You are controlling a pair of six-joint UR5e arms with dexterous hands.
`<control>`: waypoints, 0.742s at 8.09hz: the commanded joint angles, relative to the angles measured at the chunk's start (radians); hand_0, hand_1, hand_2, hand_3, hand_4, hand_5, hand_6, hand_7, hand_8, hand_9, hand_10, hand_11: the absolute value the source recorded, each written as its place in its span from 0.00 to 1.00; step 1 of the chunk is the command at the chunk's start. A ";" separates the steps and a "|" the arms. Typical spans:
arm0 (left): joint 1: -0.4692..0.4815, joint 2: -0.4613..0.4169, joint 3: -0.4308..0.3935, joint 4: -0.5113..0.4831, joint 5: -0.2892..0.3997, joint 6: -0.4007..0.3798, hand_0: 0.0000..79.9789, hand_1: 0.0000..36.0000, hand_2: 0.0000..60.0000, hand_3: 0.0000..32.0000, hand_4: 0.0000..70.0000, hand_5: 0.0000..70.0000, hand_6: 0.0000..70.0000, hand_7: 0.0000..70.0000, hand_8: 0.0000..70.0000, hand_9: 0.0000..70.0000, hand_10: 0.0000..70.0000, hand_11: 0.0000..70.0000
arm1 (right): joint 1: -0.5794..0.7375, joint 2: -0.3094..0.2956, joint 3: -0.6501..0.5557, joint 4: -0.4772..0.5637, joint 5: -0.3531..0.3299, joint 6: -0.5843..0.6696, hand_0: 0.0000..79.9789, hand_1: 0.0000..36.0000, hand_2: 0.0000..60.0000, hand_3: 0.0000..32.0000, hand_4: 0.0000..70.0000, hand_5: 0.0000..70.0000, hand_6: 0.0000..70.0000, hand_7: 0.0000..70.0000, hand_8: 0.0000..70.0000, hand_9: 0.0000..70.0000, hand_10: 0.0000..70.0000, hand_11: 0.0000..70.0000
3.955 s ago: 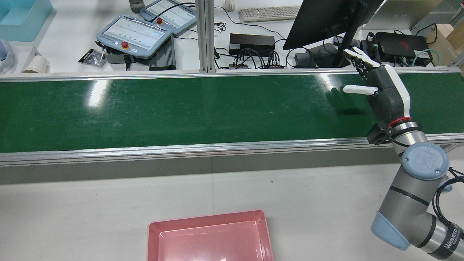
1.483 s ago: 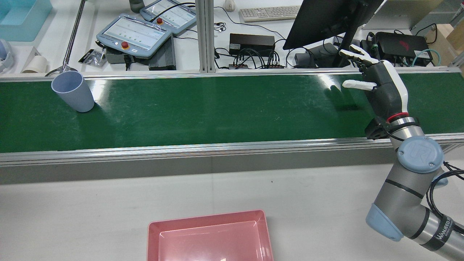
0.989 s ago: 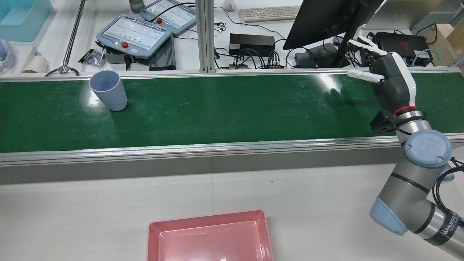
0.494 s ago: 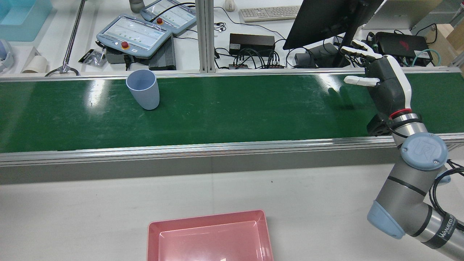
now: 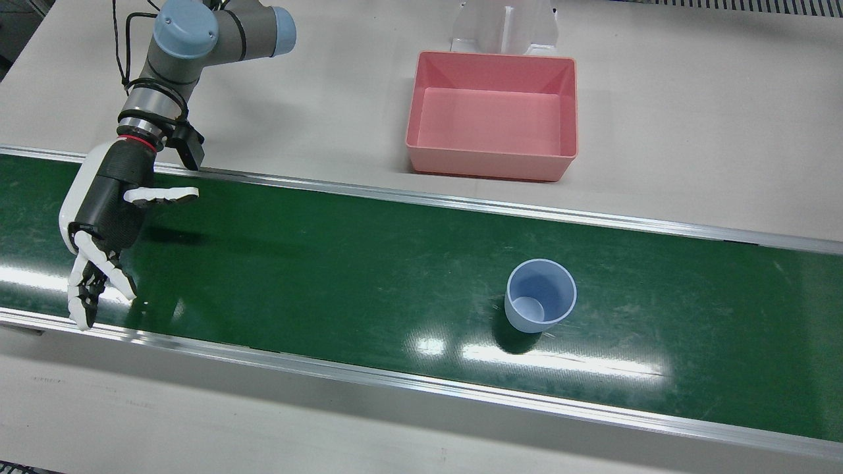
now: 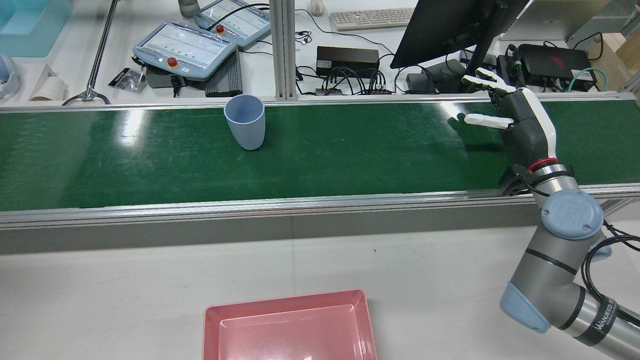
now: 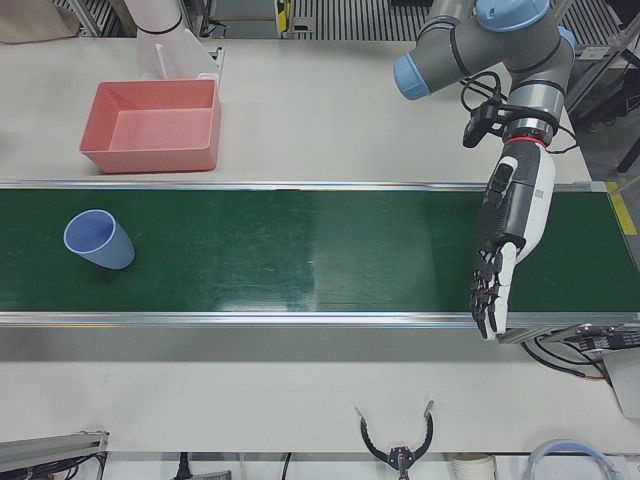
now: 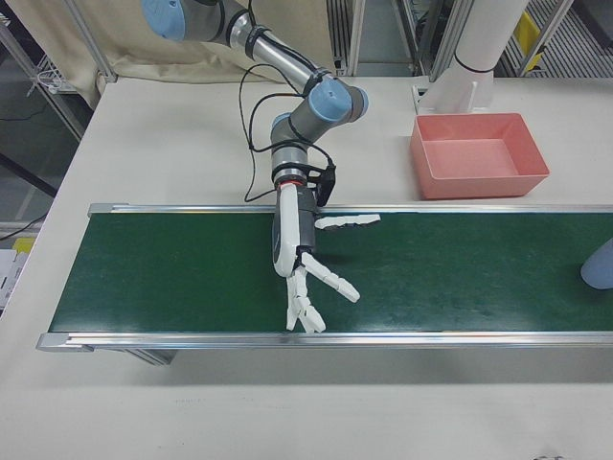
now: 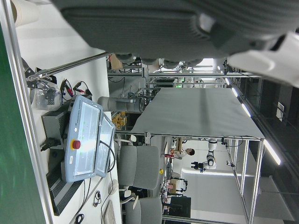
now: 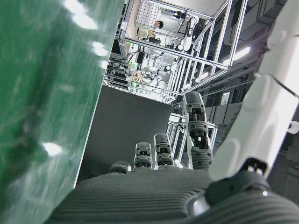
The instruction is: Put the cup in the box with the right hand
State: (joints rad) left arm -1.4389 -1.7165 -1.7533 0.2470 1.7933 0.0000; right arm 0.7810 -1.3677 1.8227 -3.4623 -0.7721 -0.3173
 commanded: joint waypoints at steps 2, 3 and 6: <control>0.000 0.000 0.000 0.000 0.000 0.000 0.00 0.00 0.00 0.00 0.00 0.00 0.00 0.00 0.00 0.00 0.00 0.00 | -0.005 0.001 0.007 -0.001 -0.001 0.000 0.61 0.27 0.10 0.00 0.34 0.05 0.07 0.29 0.08 0.18 0.01 0.03; 0.000 0.000 0.000 0.000 0.000 0.000 0.00 0.00 0.00 0.00 0.00 0.00 0.00 0.00 0.00 0.00 0.00 0.00 | -0.005 -0.001 0.006 -0.001 -0.001 0.000 0.61 0.25 0.05 0.00 0.36 0.05 0.07 0.29 0.08 0.18 0.01 0.02; 0.000 0.000 0.002 0.000 0.000 0.000 0.00 0.00 0.00 0.00 0.00 0.00 0.00 0.00 0.00 0.00 0.00 0.00 | -0.018 -0.001 -0.011 -0.001 -0.001 -0.003 0.60 0.28 0.15 0.00 0.34 0.05 0.07 0.30 0.08 0.18 0.01 0.02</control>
State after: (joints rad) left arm -1.4389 -1.7165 -1.7522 0.2470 1.7932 0.0000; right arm 0.7756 -1.3676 1.8210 -3.4637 -0.7731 -0.3187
